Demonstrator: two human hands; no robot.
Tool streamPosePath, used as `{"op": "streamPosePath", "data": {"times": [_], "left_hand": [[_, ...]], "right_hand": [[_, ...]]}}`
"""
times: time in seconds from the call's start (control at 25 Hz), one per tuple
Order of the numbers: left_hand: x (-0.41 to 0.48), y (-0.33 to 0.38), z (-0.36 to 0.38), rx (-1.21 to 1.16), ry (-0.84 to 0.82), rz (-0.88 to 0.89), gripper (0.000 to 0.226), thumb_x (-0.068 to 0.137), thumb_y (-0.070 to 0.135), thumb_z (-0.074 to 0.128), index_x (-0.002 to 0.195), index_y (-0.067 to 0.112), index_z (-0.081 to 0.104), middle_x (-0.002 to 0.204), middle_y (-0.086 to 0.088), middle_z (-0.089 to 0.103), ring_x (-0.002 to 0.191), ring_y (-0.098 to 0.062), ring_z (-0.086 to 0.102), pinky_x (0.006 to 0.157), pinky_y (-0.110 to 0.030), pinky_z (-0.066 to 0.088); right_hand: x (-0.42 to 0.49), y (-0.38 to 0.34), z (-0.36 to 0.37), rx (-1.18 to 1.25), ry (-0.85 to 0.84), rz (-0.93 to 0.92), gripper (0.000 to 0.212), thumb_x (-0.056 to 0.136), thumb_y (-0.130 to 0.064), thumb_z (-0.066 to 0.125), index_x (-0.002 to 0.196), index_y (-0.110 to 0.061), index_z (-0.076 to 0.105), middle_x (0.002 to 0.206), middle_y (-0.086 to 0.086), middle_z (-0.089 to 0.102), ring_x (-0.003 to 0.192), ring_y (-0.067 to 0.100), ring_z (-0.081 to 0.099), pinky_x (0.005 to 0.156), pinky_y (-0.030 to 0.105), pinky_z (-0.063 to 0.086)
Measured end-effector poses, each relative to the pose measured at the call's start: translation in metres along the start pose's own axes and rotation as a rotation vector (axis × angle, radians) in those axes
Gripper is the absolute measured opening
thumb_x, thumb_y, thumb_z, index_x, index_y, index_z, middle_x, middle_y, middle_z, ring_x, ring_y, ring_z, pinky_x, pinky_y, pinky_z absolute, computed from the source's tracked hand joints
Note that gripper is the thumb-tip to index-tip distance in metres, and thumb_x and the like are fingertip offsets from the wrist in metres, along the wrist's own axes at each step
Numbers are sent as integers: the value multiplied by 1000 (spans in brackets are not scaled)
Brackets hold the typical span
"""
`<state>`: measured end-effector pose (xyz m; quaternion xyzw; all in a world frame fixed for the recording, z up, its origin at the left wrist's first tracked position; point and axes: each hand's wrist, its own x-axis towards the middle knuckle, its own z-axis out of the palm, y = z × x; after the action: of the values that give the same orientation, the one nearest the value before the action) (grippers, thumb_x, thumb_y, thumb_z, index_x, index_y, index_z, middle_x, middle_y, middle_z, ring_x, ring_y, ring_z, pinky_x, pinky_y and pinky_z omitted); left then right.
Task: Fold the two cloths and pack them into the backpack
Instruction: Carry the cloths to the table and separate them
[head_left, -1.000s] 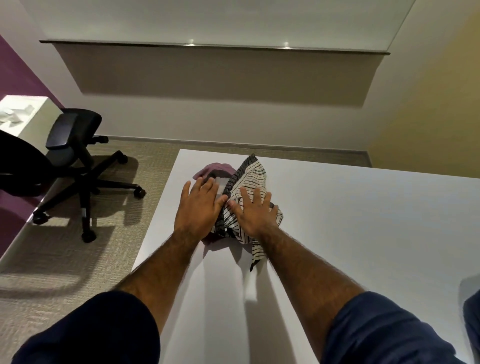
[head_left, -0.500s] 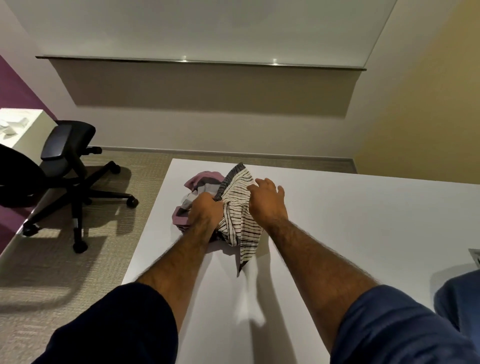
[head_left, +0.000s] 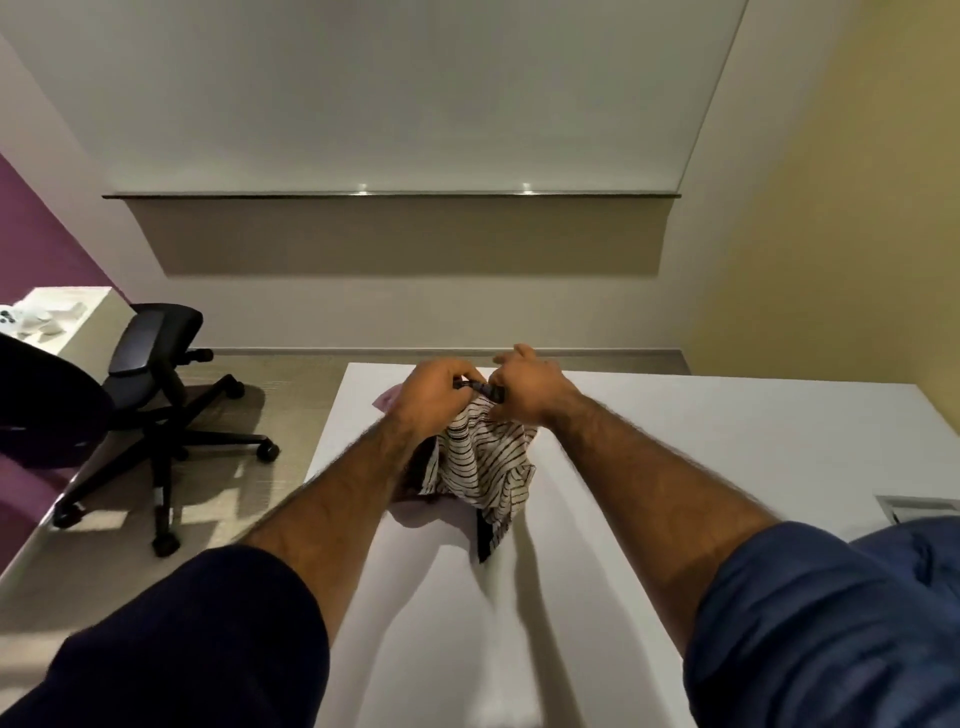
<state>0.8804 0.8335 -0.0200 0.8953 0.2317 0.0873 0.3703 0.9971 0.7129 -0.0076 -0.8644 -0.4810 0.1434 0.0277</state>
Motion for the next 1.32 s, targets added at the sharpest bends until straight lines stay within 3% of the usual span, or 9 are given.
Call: {"op": "streamPosePath", "data": {"times": [0.12,0.28,0.36,0.44,0.6,0.8,1.0,1.2,1.32], "left_hand": [[-8,20,-26,90,35,52,12,89,14,72,94,25,74,90,8,67,78,-8,59,67,-26,43],[-18,16,-61,292,148,28,11,93,16,70,102,17,76,99,-2,69,85,-20,64,78,-32,52],[-28,7,-77,342,233,-40,14,96,11,64,102,16,75,102,-1,61,90,-22,62,81,-34,52],[-38,1,-89,440,323,-93,18,98,11,58,106,16,74,106,-5,58,95,-28,61,85,-39,53],[-48,5,-111,562,404,-76,22,102,17,53,111,19,73,105,-7,70,94,-29,60,88,-42,49],[-40,30,-150,420,443,-113,20,103,25,54,107,20,74,99,-9,73,89,-30,65,78,-38,53],[-19,78,-164,331,455,-35,23,103,26,56,114,20,75,104,-8,75,89,-27,66,74,-33,48],[-5,120,-165,200,514,80,21,100,19,61,114,18,76,110,-4,75,95,-20,66,83,-33,51],[-18,127,-162,149,393,119,22,98,12,63,116,14,75,113,-5,74,102,-18,66,90,-30,50]], "right_hand": [[-19,-1,-31,-56,33,26,27,86,-32,74,111,-22,72,149,2,50,151,28,20,118,58,23],[-49,13,-78,-114,114,57,24,89,-32,70,108,-18,72,138,1,59,148,28,28,114,58,29],[-70,23,-103,-142,175,89,12,91,-33,67,91,-21,68,114,2,65,132,28,44,106,55,40],[-88,30,-127,-138,233,110,16,93,-32,66,80,-25,58,91,0,60,109,26,54,93,49,50],[-119,47,-162,-193,290,215,18,96,-34,63,85,-20,58,81,-1,53,91,23,54,73,36,46],[-158,83,-193,-226,388,427,19,95,-36,65,94,-16,67,90,8,60,86,27,57,77,39,50],[-177,115,-219,-198,547,575,13,96,-24,63,98,-16,73,93,13,67,87,31,57,93,48,51],[-190,149,-231,-233,578,656,13,92,-9,64,103,-10,72,103,19,67,104,38,59,97,49,44],[-210,169,-229,-239,502,615,8,91,-15,69,97,-12,72,95,15,68,97,37,61,92,47,45]]}}
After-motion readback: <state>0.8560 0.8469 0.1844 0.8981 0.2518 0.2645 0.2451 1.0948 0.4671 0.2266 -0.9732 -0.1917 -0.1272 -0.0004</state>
